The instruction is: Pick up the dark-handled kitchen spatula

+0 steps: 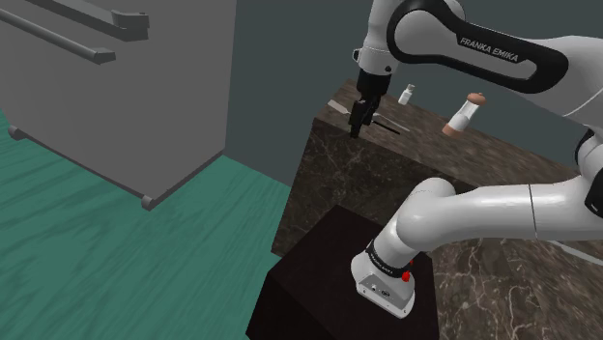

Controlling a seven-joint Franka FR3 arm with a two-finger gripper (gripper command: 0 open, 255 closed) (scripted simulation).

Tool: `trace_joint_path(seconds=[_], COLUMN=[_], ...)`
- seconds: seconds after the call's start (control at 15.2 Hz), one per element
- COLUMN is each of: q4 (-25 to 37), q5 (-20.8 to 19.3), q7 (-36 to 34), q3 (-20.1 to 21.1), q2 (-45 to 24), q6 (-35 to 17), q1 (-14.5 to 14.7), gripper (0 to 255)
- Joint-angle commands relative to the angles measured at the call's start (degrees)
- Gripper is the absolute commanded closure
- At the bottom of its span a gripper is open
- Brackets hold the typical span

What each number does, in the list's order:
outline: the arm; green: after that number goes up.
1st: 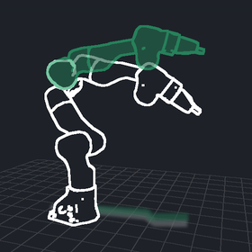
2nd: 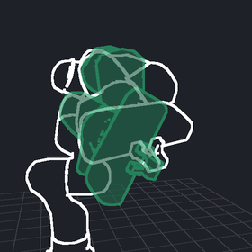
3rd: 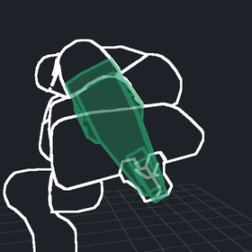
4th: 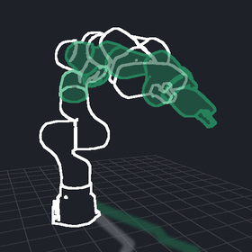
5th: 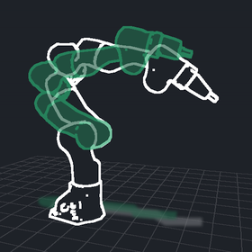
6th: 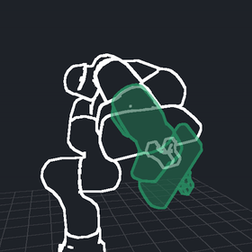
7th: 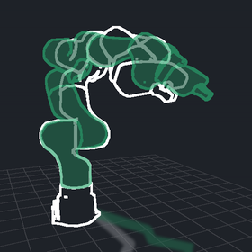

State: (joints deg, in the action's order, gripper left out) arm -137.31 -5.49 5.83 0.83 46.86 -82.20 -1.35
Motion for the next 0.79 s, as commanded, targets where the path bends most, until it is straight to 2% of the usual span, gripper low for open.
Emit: trace_joint_path(seconds=[0.0,0.4,0.73], q4=[0.0,1.6,5.1], q5=[0.0,-5.88,-9.19], q7=[0.0,11.05,20.14], q3=[0.0,-9.18,-16.72], q2=[0.0,-3.06,-8.11], q6=[0.0,-3.94,-7.7], q1=[0.0,-1.64,-2.32], gripper=[0,0,0])
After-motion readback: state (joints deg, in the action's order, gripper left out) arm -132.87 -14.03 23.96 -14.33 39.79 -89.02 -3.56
